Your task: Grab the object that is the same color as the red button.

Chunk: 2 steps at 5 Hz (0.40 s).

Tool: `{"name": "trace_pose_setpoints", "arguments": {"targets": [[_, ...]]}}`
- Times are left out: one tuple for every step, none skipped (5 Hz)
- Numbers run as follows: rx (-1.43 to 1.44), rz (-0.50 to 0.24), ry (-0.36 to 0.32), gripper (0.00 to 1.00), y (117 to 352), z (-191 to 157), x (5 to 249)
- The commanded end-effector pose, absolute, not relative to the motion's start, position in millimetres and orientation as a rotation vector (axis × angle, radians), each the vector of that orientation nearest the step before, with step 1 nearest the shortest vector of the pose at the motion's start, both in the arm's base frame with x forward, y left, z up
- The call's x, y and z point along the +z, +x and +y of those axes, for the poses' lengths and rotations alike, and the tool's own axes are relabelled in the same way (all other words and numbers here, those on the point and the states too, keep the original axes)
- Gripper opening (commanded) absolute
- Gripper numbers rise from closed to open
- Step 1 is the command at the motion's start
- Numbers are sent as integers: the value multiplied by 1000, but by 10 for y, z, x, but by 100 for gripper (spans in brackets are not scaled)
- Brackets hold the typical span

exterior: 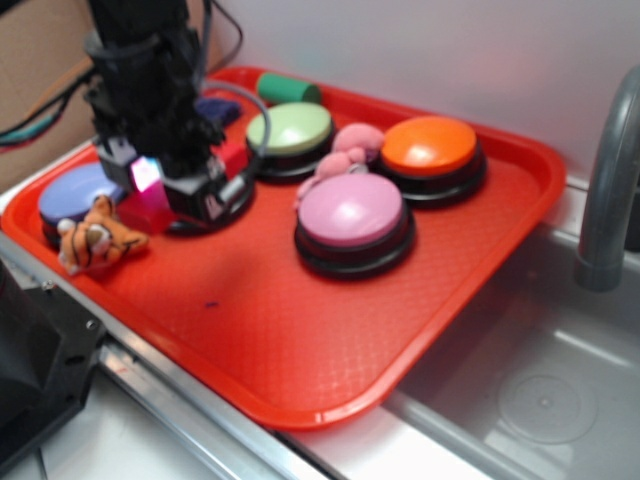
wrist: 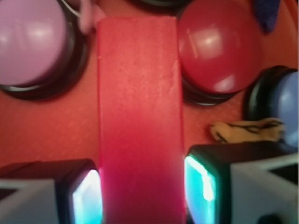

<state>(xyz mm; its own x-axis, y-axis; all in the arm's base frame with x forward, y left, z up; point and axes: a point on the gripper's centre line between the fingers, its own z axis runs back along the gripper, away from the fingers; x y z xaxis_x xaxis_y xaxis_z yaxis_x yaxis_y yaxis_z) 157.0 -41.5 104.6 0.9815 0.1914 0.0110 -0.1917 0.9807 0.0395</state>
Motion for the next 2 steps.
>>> {"name": "trace_pose_setpoints", "arguments": {"targets": [[191,-137,12,0,1493,-512,1831],[184,-105,24,0,1512,-503,1794]]}}
